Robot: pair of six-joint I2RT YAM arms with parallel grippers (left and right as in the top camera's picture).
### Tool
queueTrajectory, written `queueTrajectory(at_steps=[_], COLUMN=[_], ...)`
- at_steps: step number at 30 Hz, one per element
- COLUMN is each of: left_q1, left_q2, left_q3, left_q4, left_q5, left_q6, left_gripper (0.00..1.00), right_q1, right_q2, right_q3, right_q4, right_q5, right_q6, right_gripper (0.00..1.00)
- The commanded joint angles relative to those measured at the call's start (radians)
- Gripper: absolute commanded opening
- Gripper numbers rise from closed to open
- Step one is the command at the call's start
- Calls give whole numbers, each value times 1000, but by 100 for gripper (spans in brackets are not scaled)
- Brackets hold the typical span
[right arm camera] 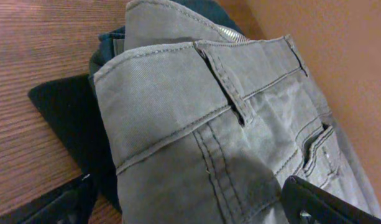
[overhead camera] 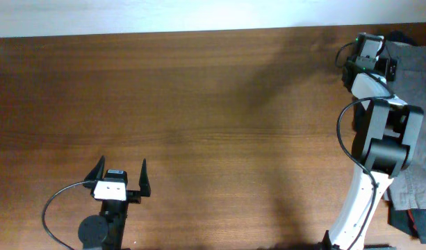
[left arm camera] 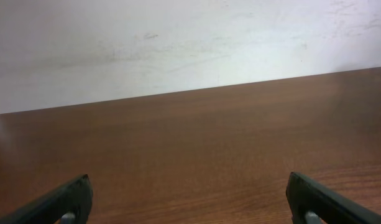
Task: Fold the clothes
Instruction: 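Reach the right gripper to the clothes pile and grasp the grey shorts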
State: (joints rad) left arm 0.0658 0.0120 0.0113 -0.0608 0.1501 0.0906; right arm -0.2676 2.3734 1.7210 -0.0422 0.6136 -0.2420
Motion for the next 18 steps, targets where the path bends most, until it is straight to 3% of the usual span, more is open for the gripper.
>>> queueTrajectory(at_steps=[1, 6, 8, 10, 18], left_q1=[0, 0, 0, 0, 0], left_q2=[-6, -6, -6, -6, -6], left_q3=[-2, -2, -2, -2, -2], left_q4=[-7, -7, -7, -7, -7], left_q5=[0, 0, 0, 0, 0], left_q6=[16, 16, 16, 16, 16], left_gripper=[99, 99, 99, 99, 99], right_q1=[-8, -23, -23, -21, -19], right_q2=[13, 31, 33, 33, 29], right_q3=[18, 18, 18, 18, 26], right_q4=[9, -26, -32, -27, -6], right_q5=[27, 28, 50, 105, 192], right_q6=[42, 42, 43, 73, 87], right_gripper=[97, 92, 84, 68, 35])
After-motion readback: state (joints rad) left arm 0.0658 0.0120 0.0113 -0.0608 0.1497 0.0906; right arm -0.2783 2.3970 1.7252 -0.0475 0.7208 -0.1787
